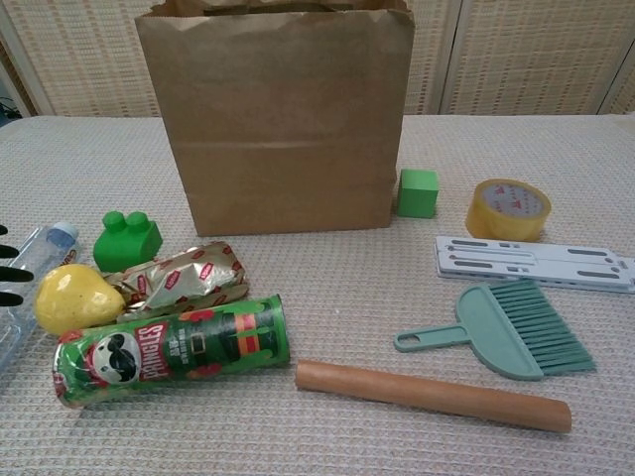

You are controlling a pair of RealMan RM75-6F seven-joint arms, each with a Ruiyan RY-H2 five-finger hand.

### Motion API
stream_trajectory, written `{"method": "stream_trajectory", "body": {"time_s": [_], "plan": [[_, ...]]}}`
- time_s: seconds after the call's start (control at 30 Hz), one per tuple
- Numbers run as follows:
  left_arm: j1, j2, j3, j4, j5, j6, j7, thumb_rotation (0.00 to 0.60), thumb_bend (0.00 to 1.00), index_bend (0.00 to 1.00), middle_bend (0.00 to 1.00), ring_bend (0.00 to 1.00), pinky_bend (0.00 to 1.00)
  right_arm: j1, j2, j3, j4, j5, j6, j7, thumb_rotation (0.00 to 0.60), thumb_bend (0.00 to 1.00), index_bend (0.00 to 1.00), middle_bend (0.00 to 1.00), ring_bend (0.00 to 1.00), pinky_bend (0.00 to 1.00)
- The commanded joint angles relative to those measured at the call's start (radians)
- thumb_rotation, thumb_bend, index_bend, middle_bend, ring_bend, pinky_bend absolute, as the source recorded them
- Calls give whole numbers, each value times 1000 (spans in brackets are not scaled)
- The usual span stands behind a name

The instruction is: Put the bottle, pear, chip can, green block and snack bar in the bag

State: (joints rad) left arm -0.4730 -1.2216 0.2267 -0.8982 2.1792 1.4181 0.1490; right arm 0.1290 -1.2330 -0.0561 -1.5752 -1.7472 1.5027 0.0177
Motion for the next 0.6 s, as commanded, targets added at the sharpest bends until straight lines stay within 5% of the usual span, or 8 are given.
{"method": "stream_trajectory", "body": {"time_s": [0.03,0.6], "plan": [[-6,-20,10,22,-7,-12,-4,600,371,0,0,0,30,0,1,-2,-4,3,-5,2,600,66,0,0,0,0],[-39,-84,66,167,-29,-48,-27,600,376,0,0,0,31,4,5,-2,-19,22,-26,8,600,66,0,0,0,0]]}}
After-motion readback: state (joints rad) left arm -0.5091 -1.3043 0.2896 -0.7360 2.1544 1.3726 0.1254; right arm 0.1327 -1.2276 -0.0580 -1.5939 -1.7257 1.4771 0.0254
